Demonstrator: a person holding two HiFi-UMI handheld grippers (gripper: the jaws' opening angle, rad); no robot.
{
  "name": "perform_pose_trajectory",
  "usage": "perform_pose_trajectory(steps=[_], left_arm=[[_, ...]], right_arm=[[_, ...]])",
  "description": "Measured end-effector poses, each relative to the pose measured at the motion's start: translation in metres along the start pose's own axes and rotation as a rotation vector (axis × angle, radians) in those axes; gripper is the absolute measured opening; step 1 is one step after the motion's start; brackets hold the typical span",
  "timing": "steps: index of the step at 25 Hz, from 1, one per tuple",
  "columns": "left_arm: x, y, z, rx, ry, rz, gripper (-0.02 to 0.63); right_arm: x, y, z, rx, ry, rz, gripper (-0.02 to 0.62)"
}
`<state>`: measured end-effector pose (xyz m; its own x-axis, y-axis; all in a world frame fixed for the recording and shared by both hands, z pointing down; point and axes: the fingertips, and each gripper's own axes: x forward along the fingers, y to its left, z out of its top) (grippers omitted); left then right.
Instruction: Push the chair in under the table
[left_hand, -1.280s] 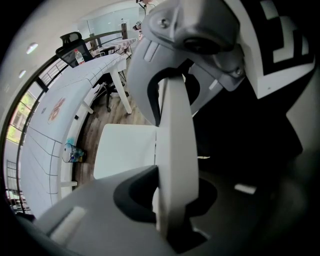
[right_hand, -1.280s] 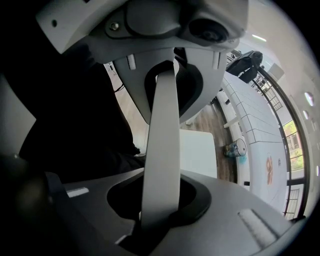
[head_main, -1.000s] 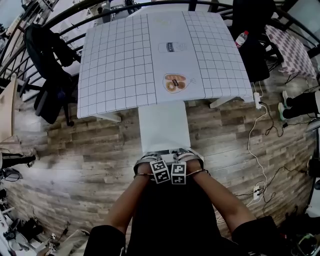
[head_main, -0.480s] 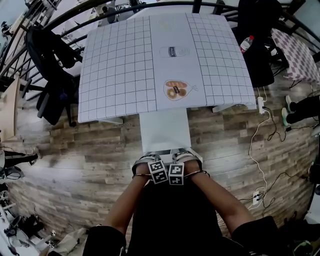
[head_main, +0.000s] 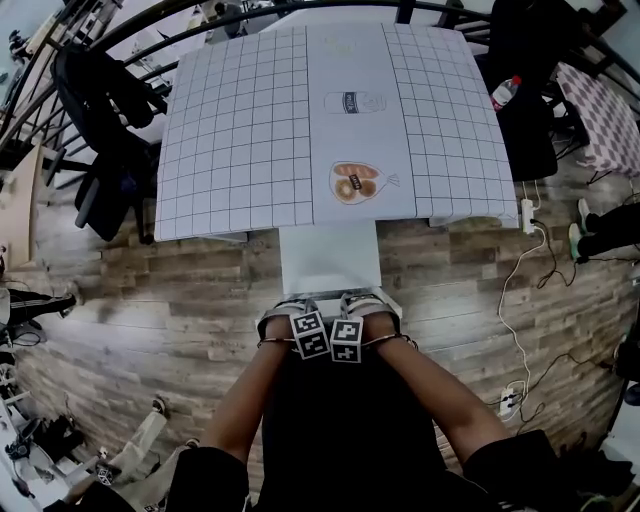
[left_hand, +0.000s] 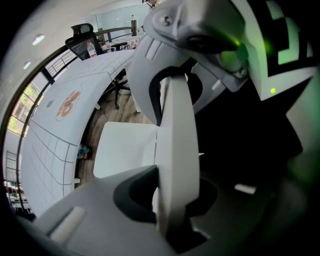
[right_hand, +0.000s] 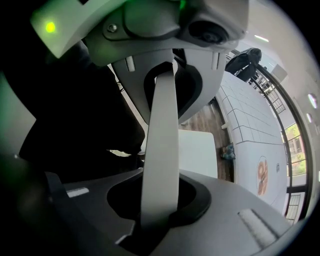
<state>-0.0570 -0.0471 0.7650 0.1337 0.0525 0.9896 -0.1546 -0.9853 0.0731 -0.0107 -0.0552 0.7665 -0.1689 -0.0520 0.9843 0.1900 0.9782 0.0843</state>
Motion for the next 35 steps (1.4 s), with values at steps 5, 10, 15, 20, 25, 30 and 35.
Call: perform_pose_trajectory(steps=[5, 10, 15, 20, 25, 30, 35], left_arm=[[-0.001, 0.008, 0.002, -0.005, 0.0, -0.003, 0.086], [-0.002, 0.019, 0.001, 0.012, 0.002, -0.001, 0.084], [-0.002, 0.029, 0.004, 0.003, -0.005, -0.005, 0.085], [-0.002, 0.048, 0.002, -0.001, -0.007, -0.001, 0.086], [-0.002, 0.059, 0.004, -0.006, -0.018, 0.001, 0.086], [-0.005, 0.077, 0.005, -0.004, -0.018, -0.003, 0.086], [-0.01, 0.103, 0.002, -0.002, -0.012, -0.013, 0.086]], right_arm=[[-0.001, -0.009, -0.001, -0.003, 0.001, 0.006, 0.08], [0.0, -0.02, -0.002, -0.007, 0.002, 0.005, 0.08], [0.0, -0.03, -0.005, -0.005, 0.003, 0.008, 0.08], [0.004, -0.049, -0.003, -0.003, 0.002, 0.001, 0.08], [0.005, -0.06, -0.006, -0.007, 0.0, 0.002, 0.08], [0.005, -0.078, -0.007, -0.009, 0.002, 0.005, 0.08], [0.005, -0.104, -0.005, 0.003, 0.003, 0.01, 0.08]])
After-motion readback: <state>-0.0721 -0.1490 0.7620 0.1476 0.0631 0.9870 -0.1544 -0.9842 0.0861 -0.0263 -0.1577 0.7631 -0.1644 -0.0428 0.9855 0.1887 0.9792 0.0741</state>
